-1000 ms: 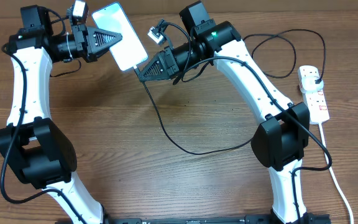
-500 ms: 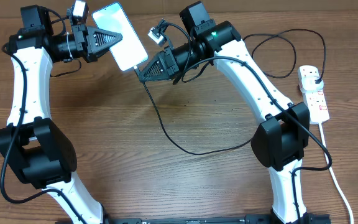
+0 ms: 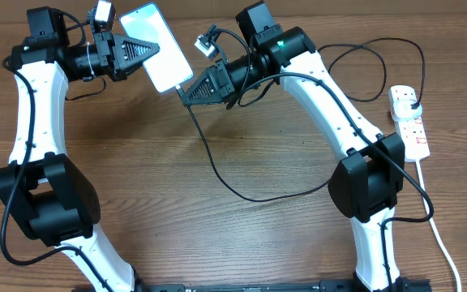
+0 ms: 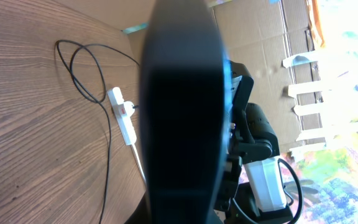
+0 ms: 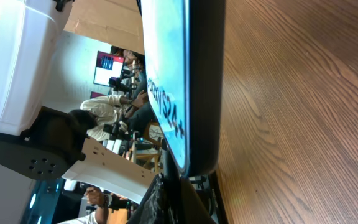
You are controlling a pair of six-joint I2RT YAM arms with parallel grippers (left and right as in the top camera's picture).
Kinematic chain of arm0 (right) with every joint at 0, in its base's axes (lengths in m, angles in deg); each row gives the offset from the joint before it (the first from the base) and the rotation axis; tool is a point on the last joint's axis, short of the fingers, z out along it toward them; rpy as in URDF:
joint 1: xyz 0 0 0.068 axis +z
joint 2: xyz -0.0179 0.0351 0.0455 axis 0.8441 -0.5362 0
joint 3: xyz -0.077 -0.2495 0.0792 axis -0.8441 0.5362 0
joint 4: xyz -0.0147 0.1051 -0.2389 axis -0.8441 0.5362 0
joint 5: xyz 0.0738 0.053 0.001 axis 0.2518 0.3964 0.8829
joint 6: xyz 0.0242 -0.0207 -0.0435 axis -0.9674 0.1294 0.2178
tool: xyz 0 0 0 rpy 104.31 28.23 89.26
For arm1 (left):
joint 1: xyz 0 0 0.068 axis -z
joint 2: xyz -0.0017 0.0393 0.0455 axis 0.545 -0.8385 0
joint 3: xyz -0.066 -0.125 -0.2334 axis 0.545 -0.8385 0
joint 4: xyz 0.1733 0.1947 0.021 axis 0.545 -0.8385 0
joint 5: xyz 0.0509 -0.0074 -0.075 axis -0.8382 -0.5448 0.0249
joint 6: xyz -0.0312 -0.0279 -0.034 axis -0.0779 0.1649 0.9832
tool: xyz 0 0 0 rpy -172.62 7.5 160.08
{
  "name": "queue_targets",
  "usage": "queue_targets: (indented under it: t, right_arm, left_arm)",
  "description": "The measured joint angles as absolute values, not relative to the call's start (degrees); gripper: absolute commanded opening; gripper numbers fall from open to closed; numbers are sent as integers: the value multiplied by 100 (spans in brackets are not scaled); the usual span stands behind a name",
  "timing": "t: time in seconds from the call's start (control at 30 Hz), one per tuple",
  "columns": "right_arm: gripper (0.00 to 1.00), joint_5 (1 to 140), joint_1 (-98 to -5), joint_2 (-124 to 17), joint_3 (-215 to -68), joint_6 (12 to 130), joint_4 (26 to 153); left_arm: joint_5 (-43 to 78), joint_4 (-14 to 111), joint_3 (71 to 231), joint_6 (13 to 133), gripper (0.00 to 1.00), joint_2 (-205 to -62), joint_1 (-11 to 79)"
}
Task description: Plug charger to phone and switch on socket
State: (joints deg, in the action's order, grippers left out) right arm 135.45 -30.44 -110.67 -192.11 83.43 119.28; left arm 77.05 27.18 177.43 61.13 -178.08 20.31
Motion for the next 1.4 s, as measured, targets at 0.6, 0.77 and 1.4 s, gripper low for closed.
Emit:
queue_targets:
  t: [0.6,0.77,1.4]
  right_arm:
    - [4,13545,-3055,-11067,-19211,8311,11963]
    - [4,13567,-3055,-11067,-19211,8300,11967]
    - [4,13613,-3103,-11067,-19211,8284,12053]
  left_arm:
    - [7707,2785,17743,6113,4,-17808,2106]
    - [7723,2858,17743,6113,4,-17808,2143]
    - [7749,2930,17743,6113,4,-17808,2180]
